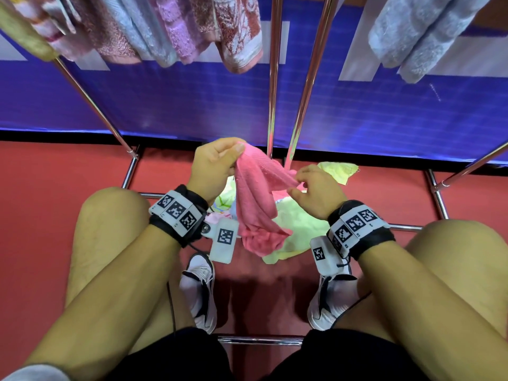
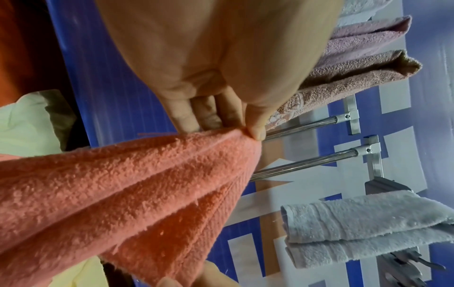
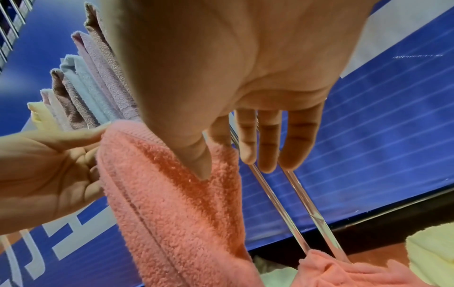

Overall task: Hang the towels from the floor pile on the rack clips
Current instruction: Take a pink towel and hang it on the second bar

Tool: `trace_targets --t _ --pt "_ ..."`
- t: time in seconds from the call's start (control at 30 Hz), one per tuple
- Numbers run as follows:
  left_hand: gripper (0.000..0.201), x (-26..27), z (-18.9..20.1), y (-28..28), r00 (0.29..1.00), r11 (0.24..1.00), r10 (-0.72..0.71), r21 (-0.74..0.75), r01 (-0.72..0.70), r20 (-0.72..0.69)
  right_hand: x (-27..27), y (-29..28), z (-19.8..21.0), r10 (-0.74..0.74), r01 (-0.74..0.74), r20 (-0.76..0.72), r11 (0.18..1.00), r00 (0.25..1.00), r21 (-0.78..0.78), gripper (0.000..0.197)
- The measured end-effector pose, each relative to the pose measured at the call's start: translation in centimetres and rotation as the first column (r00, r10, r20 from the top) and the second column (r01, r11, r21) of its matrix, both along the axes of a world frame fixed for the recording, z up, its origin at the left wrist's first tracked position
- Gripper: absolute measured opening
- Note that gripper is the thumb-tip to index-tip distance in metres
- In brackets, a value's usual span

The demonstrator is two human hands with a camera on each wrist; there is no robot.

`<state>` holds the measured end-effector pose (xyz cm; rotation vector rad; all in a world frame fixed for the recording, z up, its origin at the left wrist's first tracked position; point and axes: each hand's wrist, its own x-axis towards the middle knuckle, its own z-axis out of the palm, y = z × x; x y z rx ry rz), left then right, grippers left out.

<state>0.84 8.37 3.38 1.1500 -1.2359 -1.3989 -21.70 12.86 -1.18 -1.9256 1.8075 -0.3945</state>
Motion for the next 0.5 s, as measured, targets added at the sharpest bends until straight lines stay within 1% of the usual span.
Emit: trace_targets --t 0.07,0.1,0.13,0.2,0.27,0.33,0.37,0.43,0.47,0.5 --pt "0.011 0.3 0.0 -0.1 0.999 1.0 0.026 -0.005 -0.025 0.024 0.3 0.1 0.6 -0.035 0.035 0.002 0.995 0.999 -0.097 0.018" --pt "0.012 0.4 -0.1 -0.3 0.998 0.998 0.056 -0.005 -0.056 0.034 0.4 0.1 0.9 -0.07 0.076 0.041 0.985 0.997 -0.158 0.018" --pt "0.012 0.6 -0.3 -0.5 0.995 0.995 0.096 -0.008 -0.096 0.041 0.5 0.0 1.2 -0.109 0.131 0.111 0.966 0.988 -0.221 0.017" --pt "0.01 0.9 -0.7 -1.0 0.982 0.983 0.183 -0.019 -0.182 0.055 0.5 -0.1 1.8 -0.157 0.249 0.279 0.908 0.947 -0.336 0.014" --pt "0.01 1.2 -1.0 -1.3 0.968 0.972 0.236 -0.034 -0.234 0.08 0.6 -0.2 2.2 -0.169 0.33 0.384 0.853 0.907 -0.403 0.009" --pt "0.012 1.1 -1.2 -1.3 0.963 0.969 0.248 -0.043 -0.245 0.105 0.8 -0.3 2.3 -0.177 0.373 0.448 0.838 0.876 -0.398 0.009" --pt "0.012 1.0 -1.3 -1.3 0.963 0.969 0.244 -0.047 -0.241 0.112 0.9 -0.3 2.3 -0.182 0.393 0.487 0.839 0.855 -0.377 0.016" --pt "0.013 0.8 -1.5 -1.1 0.963 0.971 0.239 -0.046 -0.235 0.124 1.1 -0.4 2.3 -0.168 0.419 0.6 0.855 0.782 -0.306 0.032" --pt "0.013 0.8 -1.6 -1.1 0.962 0.971 0.241 -0.044 -0.237 0.132 1.1 -0.5 2.4 -0.157 0.418 0.644 0.866 0.749 -0.274 0.037" --pt "0.014 0.8 -1.6 -1.1 0.961 0.97 0.242 -0.043 -0.238 0.137 1.0 -0.6 2.5 -0.149 0.406 0.658 0.877 0.738 -0.256 0.038"
